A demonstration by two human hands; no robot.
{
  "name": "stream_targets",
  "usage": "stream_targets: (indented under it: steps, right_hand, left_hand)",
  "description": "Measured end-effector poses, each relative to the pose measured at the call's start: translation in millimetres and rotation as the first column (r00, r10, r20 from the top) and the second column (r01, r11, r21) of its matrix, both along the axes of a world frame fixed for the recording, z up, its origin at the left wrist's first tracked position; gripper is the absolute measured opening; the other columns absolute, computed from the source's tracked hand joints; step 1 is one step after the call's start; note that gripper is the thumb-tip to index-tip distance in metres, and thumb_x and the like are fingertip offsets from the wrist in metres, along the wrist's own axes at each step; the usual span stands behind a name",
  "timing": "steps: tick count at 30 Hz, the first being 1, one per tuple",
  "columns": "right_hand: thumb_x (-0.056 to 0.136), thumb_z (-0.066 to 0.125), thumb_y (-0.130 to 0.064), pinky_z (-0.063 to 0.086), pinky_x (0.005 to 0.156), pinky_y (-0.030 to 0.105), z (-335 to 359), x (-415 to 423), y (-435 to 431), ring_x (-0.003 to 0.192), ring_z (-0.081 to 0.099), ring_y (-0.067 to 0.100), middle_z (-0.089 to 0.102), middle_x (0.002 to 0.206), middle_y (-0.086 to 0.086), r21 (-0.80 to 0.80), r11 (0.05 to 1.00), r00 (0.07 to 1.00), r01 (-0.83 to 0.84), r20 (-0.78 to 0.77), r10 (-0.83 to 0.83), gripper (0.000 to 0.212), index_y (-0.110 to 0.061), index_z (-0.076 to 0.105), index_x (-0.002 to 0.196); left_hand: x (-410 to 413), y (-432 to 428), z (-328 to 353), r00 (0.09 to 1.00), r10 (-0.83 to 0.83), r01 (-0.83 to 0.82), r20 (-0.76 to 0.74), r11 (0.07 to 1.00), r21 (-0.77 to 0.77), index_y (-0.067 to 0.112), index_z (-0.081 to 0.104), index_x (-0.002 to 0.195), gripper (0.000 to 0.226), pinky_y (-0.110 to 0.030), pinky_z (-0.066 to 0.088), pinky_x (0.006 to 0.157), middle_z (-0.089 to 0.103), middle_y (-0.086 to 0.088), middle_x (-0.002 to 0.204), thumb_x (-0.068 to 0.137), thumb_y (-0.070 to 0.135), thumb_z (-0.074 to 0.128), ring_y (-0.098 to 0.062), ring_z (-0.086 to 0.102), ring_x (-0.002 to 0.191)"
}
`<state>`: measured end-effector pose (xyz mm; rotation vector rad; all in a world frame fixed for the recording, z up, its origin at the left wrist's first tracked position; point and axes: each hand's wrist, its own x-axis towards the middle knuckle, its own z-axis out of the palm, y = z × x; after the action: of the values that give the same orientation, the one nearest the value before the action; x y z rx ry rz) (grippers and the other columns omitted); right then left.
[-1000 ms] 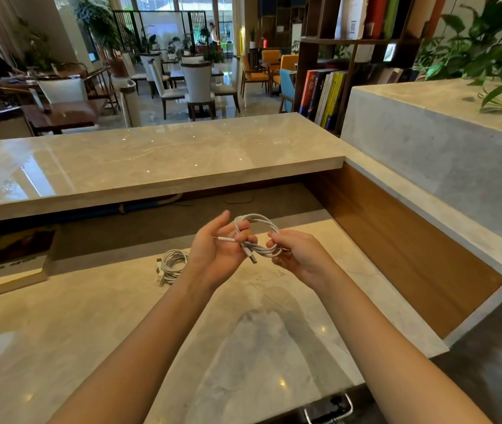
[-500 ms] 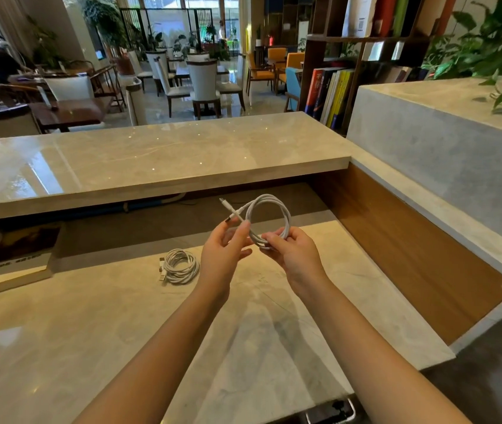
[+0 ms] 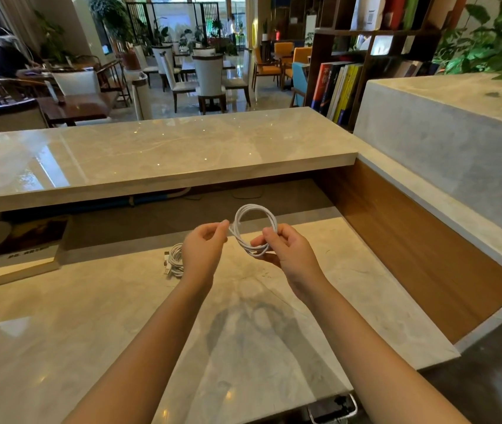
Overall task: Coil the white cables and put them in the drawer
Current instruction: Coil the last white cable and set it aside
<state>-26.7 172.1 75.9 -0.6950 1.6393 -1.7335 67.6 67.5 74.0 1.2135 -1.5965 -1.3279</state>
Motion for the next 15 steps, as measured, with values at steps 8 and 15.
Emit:
stream_targets:
  steps: [8,15]
  right_hand:
    - [0.092,0.055,-0.022,0.058,0.076,0.029,-2,4,3,0.076,0.069,0.013,0.072,0.081,0.003,-0.062,0.992,0.989,-0.111,0.096,0.117,0.019,-0.004,0.060,0.097]
    - [0.091,0.058,-0.016,0.058,0.076,0.029,2,8,7,0.081,0.069,0.015,0.074,0.087,0.004,-0.109,0.989,0.990,-0.096,0.090,0.106,0.014,-0.005,0.063,0.097]
  left_hand:
    - [3,3,8,0.994,-0.017,0.031,-0.106,0.992,0.123,0.011,0.058,0.106,0.020,-0.026,0.052,0.065,0.066,-0.006,0.088,0.087,0.016,0.063,-0.018,0.065,0.084]
    - [3,6,26,0.978,0.082,-0.103,-0.193,0.990,-0.097,0.015,0.050,0.110,0.028,-0.026,0.053,0.072,0.067,-0.005,0.087,0.086,0.009,0.062,-0.014,0.066,0.081]
